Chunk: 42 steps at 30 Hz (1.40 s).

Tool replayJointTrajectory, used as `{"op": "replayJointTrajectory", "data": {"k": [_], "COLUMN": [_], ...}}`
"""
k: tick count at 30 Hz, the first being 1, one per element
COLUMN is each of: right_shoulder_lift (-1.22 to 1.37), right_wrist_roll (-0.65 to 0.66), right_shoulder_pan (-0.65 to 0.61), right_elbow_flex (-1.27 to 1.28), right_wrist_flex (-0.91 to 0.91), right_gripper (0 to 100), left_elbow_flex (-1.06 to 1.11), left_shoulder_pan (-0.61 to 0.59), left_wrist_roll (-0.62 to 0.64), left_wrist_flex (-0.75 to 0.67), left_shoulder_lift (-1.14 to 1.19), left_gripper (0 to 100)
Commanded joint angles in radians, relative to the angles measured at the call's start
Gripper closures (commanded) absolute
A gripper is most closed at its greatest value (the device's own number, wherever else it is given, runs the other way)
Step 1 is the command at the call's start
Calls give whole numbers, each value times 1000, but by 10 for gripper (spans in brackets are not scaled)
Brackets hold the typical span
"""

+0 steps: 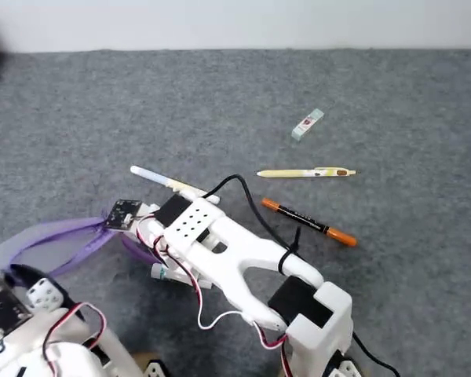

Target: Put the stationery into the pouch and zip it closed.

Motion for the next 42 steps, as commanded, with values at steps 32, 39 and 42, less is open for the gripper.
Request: {"op": "replayJointTrajectory", "data": {"k": [32, 39, 42], "right_shoulder_lift": [259, 297, 252], "right_wrist_roll": [78, 140, 114], "right_shoulder_pan": [-70, 1, 88], "right_elbow_flex": [-304, -505, -554], "right_wrist_flex": [79, 332, 397], "right_gripper": [954, 991, 989], "left_elbow_flex": [-21, -45, -45], "left_shoulder_pan": [-249, -247, -245], "left_wrist_roll": [-40, -40, -35], "left_wrist_flex": [-64, -63, -61], "left_shoulder_lift": [-5, -5, -3], "left_gripper": [987, 987, 987]}}
